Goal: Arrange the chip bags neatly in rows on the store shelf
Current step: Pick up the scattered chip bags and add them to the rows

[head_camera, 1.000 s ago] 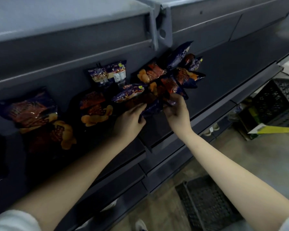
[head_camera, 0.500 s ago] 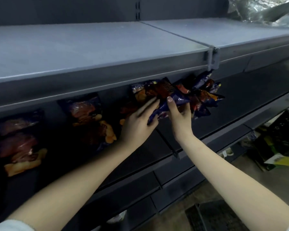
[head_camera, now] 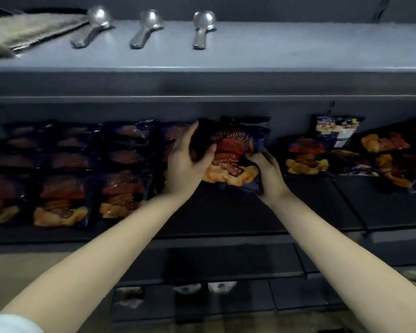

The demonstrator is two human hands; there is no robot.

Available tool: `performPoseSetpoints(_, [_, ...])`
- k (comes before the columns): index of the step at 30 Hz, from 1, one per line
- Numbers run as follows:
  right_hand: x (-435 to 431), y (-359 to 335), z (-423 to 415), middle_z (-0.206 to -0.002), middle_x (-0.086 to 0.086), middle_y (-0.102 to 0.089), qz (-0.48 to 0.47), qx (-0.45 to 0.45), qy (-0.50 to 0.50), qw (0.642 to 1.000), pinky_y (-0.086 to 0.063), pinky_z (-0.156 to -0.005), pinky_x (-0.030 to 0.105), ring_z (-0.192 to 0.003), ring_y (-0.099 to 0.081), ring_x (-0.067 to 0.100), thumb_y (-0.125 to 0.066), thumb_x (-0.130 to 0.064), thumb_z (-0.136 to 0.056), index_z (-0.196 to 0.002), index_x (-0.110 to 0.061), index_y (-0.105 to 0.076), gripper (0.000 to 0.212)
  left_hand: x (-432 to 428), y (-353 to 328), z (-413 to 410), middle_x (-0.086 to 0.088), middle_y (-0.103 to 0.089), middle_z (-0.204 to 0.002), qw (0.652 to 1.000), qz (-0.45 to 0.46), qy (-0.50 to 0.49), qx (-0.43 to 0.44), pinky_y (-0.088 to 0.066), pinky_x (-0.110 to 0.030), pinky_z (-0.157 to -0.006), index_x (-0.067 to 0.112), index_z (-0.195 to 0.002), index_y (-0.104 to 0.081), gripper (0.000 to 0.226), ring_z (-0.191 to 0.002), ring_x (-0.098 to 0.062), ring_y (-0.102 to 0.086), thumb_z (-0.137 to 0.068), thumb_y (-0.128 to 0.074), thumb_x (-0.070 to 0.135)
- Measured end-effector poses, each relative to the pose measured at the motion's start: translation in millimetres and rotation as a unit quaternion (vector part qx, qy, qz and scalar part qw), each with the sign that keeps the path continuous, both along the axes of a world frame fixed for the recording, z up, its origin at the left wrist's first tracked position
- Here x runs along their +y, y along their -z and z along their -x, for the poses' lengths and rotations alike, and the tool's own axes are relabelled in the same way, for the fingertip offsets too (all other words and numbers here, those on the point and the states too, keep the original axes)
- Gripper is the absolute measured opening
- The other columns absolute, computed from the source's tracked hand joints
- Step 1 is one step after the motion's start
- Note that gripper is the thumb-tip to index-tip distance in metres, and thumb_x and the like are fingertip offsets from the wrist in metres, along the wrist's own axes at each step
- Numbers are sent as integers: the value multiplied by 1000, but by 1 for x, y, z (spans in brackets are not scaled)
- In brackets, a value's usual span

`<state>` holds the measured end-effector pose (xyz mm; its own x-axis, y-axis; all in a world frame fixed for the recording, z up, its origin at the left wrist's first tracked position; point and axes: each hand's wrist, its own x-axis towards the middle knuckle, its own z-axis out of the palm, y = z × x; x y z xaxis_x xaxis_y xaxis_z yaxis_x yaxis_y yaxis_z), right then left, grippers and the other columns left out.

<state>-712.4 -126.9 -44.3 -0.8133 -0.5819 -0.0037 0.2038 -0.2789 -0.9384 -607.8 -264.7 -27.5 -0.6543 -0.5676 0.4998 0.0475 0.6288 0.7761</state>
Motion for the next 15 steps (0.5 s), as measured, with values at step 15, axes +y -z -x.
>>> performPoseSetpoints(15, [-56, 40, -65, -123, 2, -63, -92, 154, -136, 974, -47, -100, 37, -117, -58, 17, -75, -27, -76, -125, -20, -52, 55, -65, 44, -81, 18, -63, -97, 948, -313, 38, -43, -44, -6, -74, 31, -102, -60, 27, -93, 4, -58, -81, -70, 16])
